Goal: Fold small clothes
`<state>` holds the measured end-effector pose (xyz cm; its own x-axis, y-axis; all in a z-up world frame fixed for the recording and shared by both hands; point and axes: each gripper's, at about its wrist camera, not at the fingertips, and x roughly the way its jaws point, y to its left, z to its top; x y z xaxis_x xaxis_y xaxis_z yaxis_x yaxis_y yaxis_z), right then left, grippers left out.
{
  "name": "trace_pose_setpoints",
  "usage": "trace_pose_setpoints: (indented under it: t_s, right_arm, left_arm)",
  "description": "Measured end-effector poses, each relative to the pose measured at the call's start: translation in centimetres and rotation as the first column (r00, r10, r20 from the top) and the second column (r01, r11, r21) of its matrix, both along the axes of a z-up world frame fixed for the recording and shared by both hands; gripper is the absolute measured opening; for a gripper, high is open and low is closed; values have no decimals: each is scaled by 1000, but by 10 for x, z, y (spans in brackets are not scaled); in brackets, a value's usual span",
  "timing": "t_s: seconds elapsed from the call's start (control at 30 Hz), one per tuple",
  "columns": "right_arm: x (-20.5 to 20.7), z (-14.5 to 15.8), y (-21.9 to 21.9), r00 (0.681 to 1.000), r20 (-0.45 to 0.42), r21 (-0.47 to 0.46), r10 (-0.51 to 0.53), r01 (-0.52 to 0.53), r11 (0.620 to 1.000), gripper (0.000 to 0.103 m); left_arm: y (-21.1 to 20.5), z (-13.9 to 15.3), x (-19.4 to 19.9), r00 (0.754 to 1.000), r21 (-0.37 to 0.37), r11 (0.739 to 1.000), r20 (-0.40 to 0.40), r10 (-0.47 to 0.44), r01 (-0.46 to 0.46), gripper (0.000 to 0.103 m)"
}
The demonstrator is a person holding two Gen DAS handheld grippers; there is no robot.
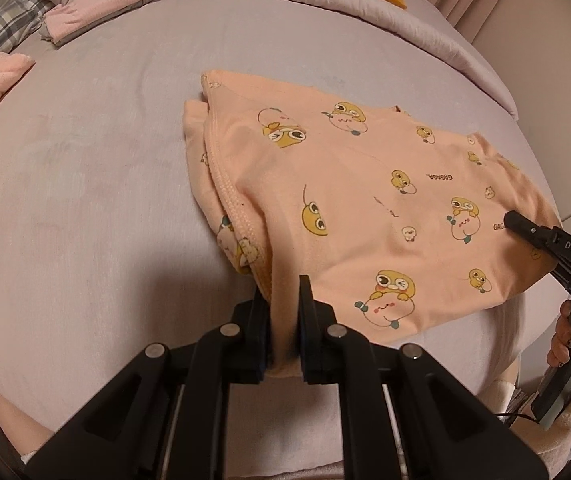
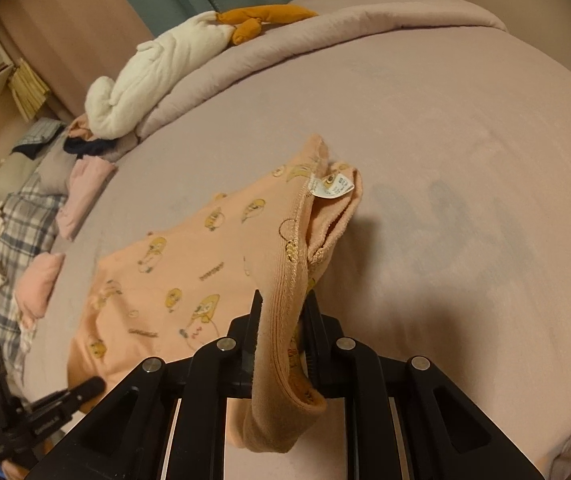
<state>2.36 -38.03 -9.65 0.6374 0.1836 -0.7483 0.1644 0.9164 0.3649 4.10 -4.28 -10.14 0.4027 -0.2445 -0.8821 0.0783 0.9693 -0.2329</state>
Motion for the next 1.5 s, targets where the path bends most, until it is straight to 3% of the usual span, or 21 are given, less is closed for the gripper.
trace_pose_setpoints:
  t_s: [0.3,0.43,0.53,0.83,0.97,1.13,1.27,1.37,1.47,1.5]
  right_arm:
    - [5,18,18,999,34,-96,38,-35,995,18]
    - [8,37,41,992,75,-172,100,-86,981,18]
    - [9,45,57,983,92,-203,158,-136,970,18]
    - [9,55,133,904,94,-289,417,-376,880,18]
    - [9,34,168,854,31,-278,520,-492,825,18]
    - [15,2,196,821,-65,-260,567,-563,785,18]
    - [22,-5,192,810,-90,-159,579,-586,795,34]
    - [19,5,182,802,-81,-89,592,-597,797,54]
    - [7,21,169,807,-31,-81,590,-590,803,58]
    - [4,25,165,809,-18,-89,588,-587,805,64]
  left_arm:
    - [10,10,-12,1000,-32,999,6,-11,11,17]
    - [22,26,-16,998,-2,1000,63,-5,5,34]
    - [32,36,-17,995,7,1000,98,22,-23,42]
    - [61,39,-29,989,-21,994,105,107,-105,44]
    - [71,35,-28,988,-32,991,83,132,-130,44]
    - [77,31,-30,987,-40,988,58,151,-149,44]
    - [77,31,-31,989,-59,988,48,143,-140,45]
    - [74,33,-30,991,-71,990,54,126,-122,48]
    - [71,38,-28,993,-103,990,60,106,-100,48]
    - [71,39,-26,993,-112,989,62,100,-93,48]
